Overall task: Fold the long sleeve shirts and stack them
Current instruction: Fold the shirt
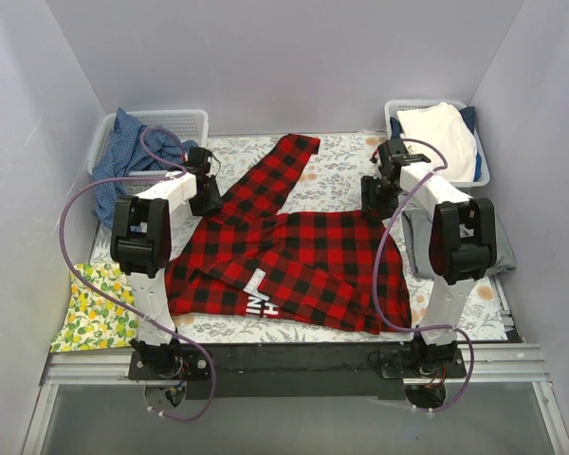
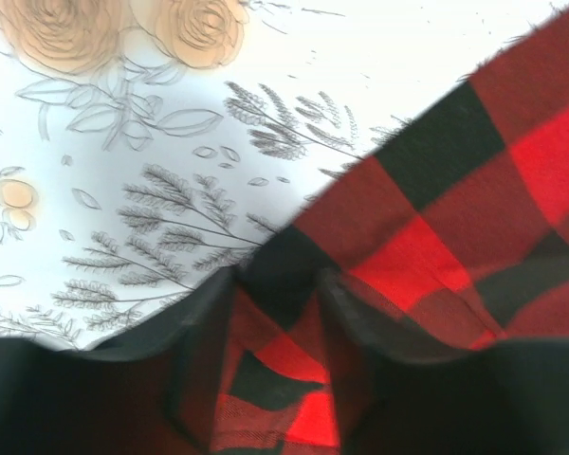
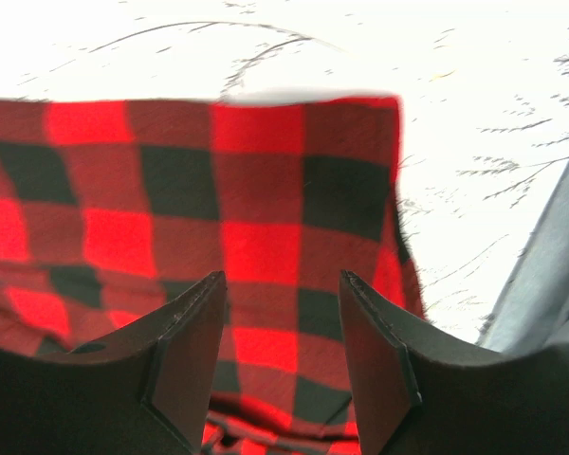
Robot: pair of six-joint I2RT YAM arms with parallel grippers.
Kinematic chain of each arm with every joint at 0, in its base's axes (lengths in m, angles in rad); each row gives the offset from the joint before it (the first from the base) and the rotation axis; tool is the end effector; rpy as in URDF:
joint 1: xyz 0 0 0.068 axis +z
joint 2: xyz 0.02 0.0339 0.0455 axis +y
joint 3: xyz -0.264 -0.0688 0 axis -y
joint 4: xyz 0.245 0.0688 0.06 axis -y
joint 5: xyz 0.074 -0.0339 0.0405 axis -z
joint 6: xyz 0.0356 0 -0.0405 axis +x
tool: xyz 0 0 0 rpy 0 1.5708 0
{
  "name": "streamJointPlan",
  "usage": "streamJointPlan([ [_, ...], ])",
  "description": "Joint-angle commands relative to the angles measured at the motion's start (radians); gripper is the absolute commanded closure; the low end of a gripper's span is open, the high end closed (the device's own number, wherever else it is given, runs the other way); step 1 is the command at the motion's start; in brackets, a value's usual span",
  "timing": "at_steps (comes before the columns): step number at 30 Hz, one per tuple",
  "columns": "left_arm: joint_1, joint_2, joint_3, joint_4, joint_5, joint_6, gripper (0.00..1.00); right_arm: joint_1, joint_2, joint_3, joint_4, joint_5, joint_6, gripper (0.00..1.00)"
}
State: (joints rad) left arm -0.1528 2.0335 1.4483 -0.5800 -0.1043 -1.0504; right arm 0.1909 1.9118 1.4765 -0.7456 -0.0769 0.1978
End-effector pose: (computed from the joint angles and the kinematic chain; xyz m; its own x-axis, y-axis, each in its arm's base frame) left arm 0.4141 -0.0600 0.1639 -0.5477 -0.7887 -0.2792 -0.7329 0.6132 -0.2948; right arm 0.3896 0.0781 0.2121 -0.9332 0.0192 -0.3587 -0.0351 0.9889 0.1444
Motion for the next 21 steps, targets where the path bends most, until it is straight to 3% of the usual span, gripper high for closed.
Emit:
streamJointPlan([
  [1,0.006,0.080,-0.006,-0.037,-0.040,-0.007,0.71,-0.004,0.030,0.028,0.029,0.071,-0.017,0.39],
  [10,0.004,0.067,0.001,-0.052,-0.031,-0.003,0.98,-0.005,0.153,0.079,0.132,0.201,-0.018,0.35],
  [18,0.004,0.071,0.050,-0.080,-0.023,0.007,1.00,-0.004,0.273,0.185,0.140,0.192,-0.031,0.37],
  [20,0.004,0.071,0.070,-0.087,-0.018,0.009,1.00,-0.002,0.280,0.199,0.140,0.183,-0.029,0.50],
  [21,0.004,0.070,0.078,-0.090,-0.017,0.009,1.00,-0.002,0.283,0.202,0.141,0.175,-0.029,0.67],
])
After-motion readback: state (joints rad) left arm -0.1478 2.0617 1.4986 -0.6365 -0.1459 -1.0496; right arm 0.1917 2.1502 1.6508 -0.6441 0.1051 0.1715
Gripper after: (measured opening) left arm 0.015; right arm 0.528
